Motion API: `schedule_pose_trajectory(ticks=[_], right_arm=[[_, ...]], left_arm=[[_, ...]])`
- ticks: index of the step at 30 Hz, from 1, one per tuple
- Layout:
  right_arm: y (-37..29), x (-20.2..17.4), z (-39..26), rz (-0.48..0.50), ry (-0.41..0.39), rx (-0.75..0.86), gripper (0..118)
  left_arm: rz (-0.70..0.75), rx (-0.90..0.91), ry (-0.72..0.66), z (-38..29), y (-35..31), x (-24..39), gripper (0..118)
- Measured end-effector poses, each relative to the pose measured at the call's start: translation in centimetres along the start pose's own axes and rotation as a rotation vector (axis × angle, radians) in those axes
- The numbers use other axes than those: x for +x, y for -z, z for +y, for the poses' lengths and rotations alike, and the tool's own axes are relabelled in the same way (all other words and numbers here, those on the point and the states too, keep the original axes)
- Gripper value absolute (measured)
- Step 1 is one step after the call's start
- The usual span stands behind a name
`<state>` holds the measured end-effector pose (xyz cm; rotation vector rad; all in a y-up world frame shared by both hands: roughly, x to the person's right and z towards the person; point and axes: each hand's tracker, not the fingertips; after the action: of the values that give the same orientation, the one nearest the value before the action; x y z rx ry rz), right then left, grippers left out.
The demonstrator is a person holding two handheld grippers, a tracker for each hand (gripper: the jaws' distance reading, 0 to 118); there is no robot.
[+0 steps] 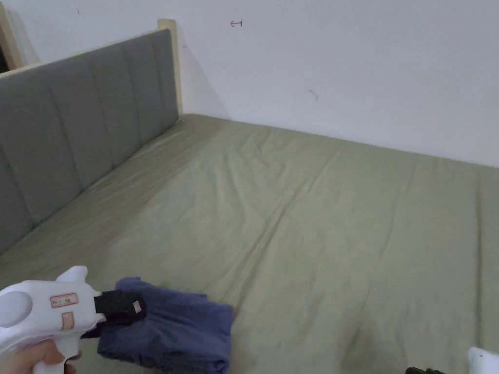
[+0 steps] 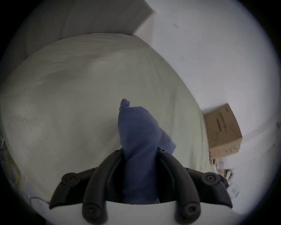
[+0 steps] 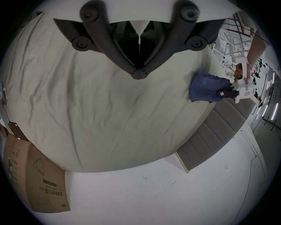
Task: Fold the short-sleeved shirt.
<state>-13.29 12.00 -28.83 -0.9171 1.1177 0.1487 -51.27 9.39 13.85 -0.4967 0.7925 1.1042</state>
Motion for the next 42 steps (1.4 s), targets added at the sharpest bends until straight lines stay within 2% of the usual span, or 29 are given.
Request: schedule_pose_trajectory(ticks=[2,3,4,5,7,8,9,12,14,17,20,23,26,30,33,36,39,42], right_arm=[[0.3,-0.2,0.0,0.003,-0.006,-0.008,0],[0.3,-0.1,-0.1,0.004,-0.008,-0.011,0],[0.2,-0.1,-0.1,0.000,-0.013,-0.014,0],[0.1,-0.1,0.0,-0.006,-0.020,-0.015,0],[-0.5,0.2,0.0,-0.018,-0.033,-0.009,0],[-0.8,0.4,0.1,-0.026,-0.038,-0.003,0],[-1.2,0.5,0.1,-0.033,-0.039,0.006,0],[-2.7,1.3,-0.1,-0.048,-0.032,0.031,0],[-3.8,1.7,-0.3,-0.063,-0.017,0.047,0],[-5.9,2.3,-0.7,-0.095,-0.001,0.068,0],[-8.9,2.8,-0.7,-0.149,-0.023,0.118,0],[-12.7,3.5,0.1,-0.229,-0.062,0.209,0],[-17.1,3.8,1.1,-0.353,-0.117,0.348,0],[-22.6,3.9,3.0,-0.409,-0.129,0.566,0],[-25.5,3.2,4.5,-0.485,-0.190,0.718,0],[-27.3,2.3,5.5,-0.520,-0.234,0.848,0],[-28.0,1.8,5.6,-0.518,-0.232,0.938,0],[-28.0,1.7,5.9,-0.497,-0.217,0.951,0]], left_arm=[[0.091,-0.005,0.038,-0.2,0.4,0.0,106],[0.188,0.012,0.054,-0.5,0.5,0.2,118],[0.284,0.043,0.058,-1.0,0.3,0.5,109],[0.297,0.153,0.053,-1.3,-0.5,0.9,105],[0.377,0.231,0.043,-1.9,-1.2,1.5,107],[0.401,0.276,0.061,-2.4,-1.9,2.4,104],[0.396,0.328,0.102,-3.1,-2.6,3.6,96],[0.299,0.364,0.286,-6.6,-4.2,8.6,0],[0.322,0.337,0.396,-9.4,-3.4,11.9,0],[0.211,0.193,0.470,-13.5,-1.6,17.5,0],[0.149,0.176,0.539,-17.7,0.2,23.6,0],[0.118,0.278,0.691,-21.2,0.0,29.9,0],[0.024,0.423,0.735,-23.6,-2.3,35.2,0],[-0.040,0.663,0.814,-25.1,-6.6,40.6,0],[-0.082,0.785,0.836,-24.8,-9.2,42.8,0],[-0.092,0.841,0.827,-23.9,-10.7,43.8,0],[-0.095,0.862,0.807,-22.8,-11.3,43.7,0],[-0.088,0.869,0.798,-22.1,-11.4,43.3,0]])
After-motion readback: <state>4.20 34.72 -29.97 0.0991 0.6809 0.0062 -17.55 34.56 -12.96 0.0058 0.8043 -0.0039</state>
